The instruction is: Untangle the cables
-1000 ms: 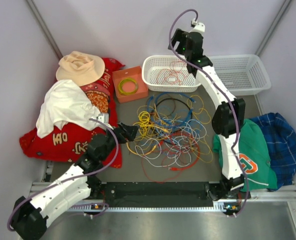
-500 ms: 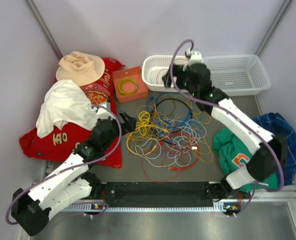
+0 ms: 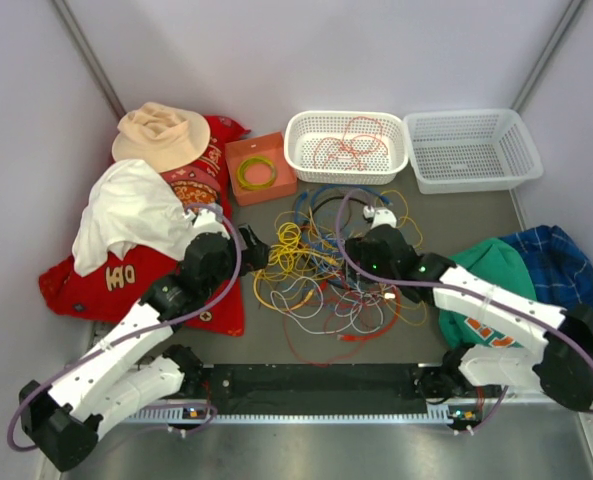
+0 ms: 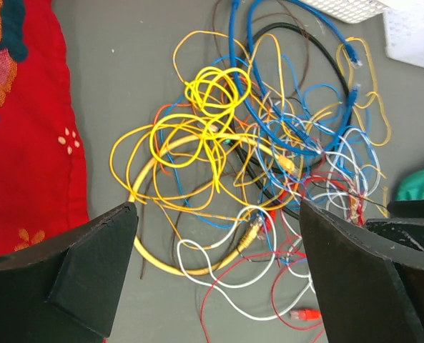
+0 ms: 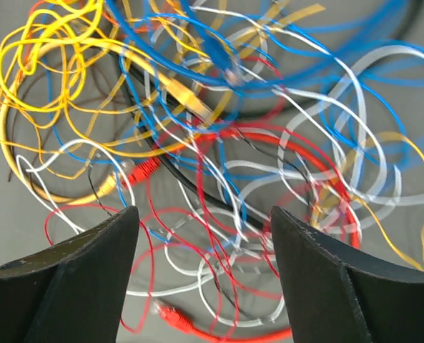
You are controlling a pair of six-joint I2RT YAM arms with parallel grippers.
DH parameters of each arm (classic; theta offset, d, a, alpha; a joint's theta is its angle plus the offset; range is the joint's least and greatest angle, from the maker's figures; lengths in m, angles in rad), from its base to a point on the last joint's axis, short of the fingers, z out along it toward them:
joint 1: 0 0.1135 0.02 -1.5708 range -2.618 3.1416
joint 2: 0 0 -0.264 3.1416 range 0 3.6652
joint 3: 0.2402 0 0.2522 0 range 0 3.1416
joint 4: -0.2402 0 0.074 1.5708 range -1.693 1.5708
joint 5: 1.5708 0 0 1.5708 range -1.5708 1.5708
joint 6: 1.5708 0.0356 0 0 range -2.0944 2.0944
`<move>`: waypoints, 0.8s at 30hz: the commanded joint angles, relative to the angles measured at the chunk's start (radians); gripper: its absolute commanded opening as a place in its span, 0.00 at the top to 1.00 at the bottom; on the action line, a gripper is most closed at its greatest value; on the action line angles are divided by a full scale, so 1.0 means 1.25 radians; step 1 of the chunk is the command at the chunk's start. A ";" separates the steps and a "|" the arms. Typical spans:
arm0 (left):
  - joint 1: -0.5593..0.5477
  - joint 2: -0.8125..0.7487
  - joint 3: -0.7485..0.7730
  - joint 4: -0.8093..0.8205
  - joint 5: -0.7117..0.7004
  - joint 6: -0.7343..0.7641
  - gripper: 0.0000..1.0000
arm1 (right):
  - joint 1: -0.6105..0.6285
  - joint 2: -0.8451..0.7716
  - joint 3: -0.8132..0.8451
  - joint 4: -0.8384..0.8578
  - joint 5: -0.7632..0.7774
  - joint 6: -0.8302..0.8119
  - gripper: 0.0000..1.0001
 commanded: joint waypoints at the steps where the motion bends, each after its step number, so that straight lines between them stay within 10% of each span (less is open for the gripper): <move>1: 0.000 -0.062 -0.042 0.006 0.025 -0.028 0.01 | 0.003 -0.071 -0.020 -0.054 0.075 0.068 0.24; 6: 0.000 -0.093 -0.074 -0.019 0.025 -0.062 0.01 | 0.005 -0.021 -0.046 -0.100 0.057 0.101 0.08; 17: 0.000 -0.114 -0.102 -0.019 0.048 -0.092 0.01 | 0.079 0.149 -0.057 0.014 -0.058 0.113 0.05; 20: -0.001 -0.108 -0.103 -0.019 0.051 -0.092 0.01 | 0.088 0.203 -0.046 0.011 -0.058 0.119 0.29; 24: -0.001 -0.103 -0.097 -0.012 0.050 -0.083 0.02 | 0.093 0.199 -0.018 -0.012 -0.031 0.115 0.86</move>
